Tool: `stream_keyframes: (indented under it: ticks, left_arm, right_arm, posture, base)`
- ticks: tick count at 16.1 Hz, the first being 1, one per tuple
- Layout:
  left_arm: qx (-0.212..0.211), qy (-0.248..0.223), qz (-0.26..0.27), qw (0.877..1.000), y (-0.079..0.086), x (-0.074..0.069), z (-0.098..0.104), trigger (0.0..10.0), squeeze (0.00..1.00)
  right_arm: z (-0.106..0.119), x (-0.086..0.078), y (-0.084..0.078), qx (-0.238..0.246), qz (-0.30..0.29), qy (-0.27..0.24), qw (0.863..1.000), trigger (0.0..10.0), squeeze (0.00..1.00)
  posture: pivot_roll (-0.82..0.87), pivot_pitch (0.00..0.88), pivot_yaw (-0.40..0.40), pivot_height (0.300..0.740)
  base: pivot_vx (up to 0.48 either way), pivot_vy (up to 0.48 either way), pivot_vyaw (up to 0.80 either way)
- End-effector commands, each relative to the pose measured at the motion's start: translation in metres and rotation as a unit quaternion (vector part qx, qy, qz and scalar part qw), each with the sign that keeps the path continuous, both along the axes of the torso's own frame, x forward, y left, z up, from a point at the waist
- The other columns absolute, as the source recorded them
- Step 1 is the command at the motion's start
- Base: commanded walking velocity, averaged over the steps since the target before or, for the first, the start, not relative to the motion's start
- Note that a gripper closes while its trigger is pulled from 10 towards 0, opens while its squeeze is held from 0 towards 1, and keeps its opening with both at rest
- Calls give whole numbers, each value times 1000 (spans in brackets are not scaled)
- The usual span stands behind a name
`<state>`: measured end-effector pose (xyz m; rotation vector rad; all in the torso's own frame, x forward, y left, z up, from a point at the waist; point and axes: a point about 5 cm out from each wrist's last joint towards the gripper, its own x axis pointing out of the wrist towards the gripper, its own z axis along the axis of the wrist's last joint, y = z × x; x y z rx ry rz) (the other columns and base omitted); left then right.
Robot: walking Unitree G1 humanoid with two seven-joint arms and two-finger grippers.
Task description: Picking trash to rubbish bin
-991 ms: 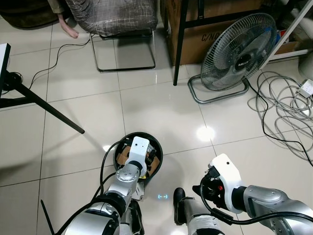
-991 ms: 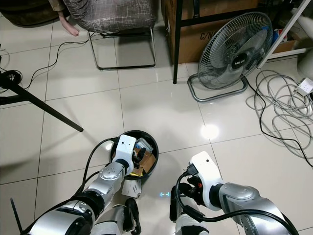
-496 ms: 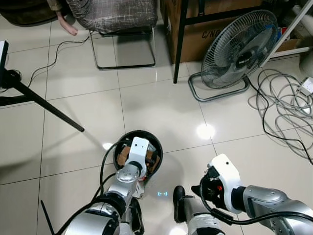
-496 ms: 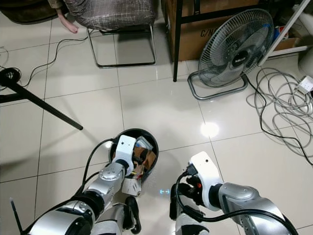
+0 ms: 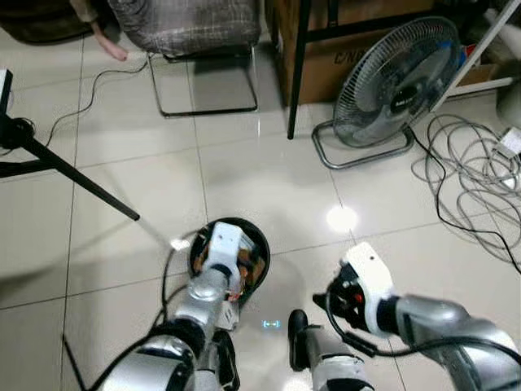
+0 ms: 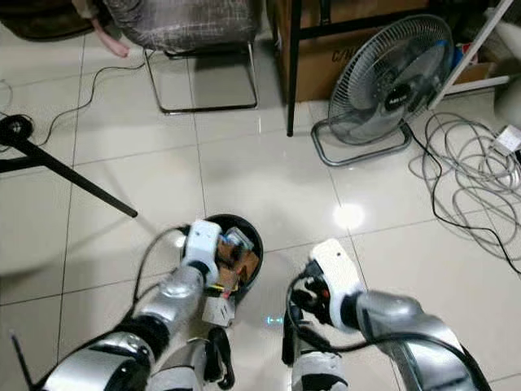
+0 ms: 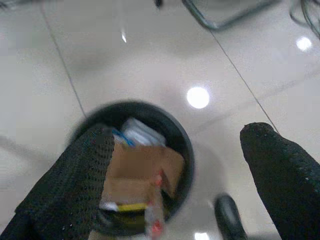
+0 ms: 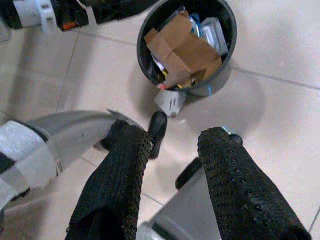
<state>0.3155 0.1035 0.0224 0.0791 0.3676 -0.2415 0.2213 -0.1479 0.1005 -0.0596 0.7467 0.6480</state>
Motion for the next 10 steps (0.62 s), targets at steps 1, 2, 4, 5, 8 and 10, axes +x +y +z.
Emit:
stream_keyframes:
  ticks: [1,2,4,5,8,10]
  left_arm:
    - [-5,-20,6,1000,7,3,5,10000,1000]
    - [-8,-46,6,999,10,9,15,10000,1000]
    - [-3,-89,11,996,18,19,32,10000,1000]
    - [2,-113,23,993,25,22,42,10000,0]
    - [10,-157,55,986,49,25,60,10000,0]
    - [22,-208,81,975,68,23,81,10000,0]
  right_arm:
    - [-6,0,2,-2,-3,5,1000,10000,0]
    - [-5,4,3,-1,-4,-2,1000,10000,0]
    - [-4,15,5,-2,-13,-24,1000,10000,0]
    - [-1,23,7,-5,-15,-43,999,10000,0]
    - [4,44,12,-9,-35,-91,995,10000,0]
    - [8,59,17,-8,-47,-126,991,10000,0]
  posture:
    - [-295,281,52,740]
    - [-285,268,54,740]
    - [-263,238,60,740]
    - [-251,221,64,740]
    - [-209,178,69,740]
    - [-170,143,76,740]
  base:
    - [0,0,0]
    - [0,0,0]
    - [0,0,0]
    - [0,0,0]
    - [0,0,0]
    - [0,0,0]
